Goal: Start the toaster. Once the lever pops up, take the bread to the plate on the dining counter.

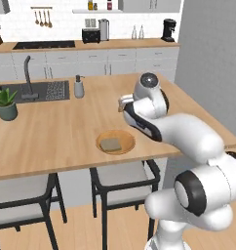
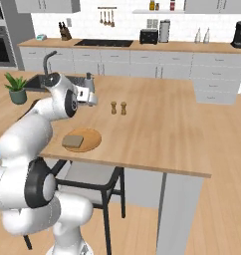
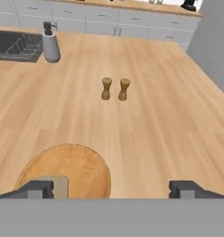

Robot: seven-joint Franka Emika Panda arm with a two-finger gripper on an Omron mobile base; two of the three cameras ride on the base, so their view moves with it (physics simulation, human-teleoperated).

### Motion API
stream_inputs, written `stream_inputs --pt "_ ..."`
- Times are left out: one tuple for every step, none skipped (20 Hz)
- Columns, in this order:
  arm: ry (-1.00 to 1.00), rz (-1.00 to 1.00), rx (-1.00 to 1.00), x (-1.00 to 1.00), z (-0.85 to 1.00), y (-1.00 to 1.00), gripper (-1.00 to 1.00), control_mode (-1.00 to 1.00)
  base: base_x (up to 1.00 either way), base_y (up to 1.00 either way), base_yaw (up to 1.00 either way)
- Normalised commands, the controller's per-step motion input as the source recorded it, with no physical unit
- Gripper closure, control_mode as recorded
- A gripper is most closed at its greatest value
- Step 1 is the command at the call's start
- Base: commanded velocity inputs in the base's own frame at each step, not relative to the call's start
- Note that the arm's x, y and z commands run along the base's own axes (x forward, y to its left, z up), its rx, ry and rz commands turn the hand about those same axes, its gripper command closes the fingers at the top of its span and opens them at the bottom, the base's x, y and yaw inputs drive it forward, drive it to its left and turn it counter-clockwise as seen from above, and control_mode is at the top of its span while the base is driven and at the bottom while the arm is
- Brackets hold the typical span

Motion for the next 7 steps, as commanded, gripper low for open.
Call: stream_inputs --pt "0.0 -0.02 0.25 -1.0 0.26 -0.57 -1.0 -1.0 0.0 0.0 0.0" --pt "-0.03 -0.01 0.24 -1.0 0.23 -0.59 -1.0 -1.0 0.0 0.0 0.0" --pt "-0.05 -0.01 0.24 -1.0 0.23 -0.61 -1.0 -1.0 0.0 0.0 0.0" --pt "-0.04 -0.01 0.22 -1.0 0.26 -0.6 -1.0 -1.0 0.0 0.0 0.0" --pt "-0.03 -0.02 0.19 -1.0 0.28 -0.55 -1.0 -1.0 0.0 0.0 0.0" --pt "-0.03 -0.03 0.16 -1.0 0.34 -0.5 -1.0 -1.0 0.0 0.0 0.0" --pt "-0.01 -0.03 0.13 -1.0 0.39 -0.46 -1.0 -1.0 0.0 0.0 0.0"
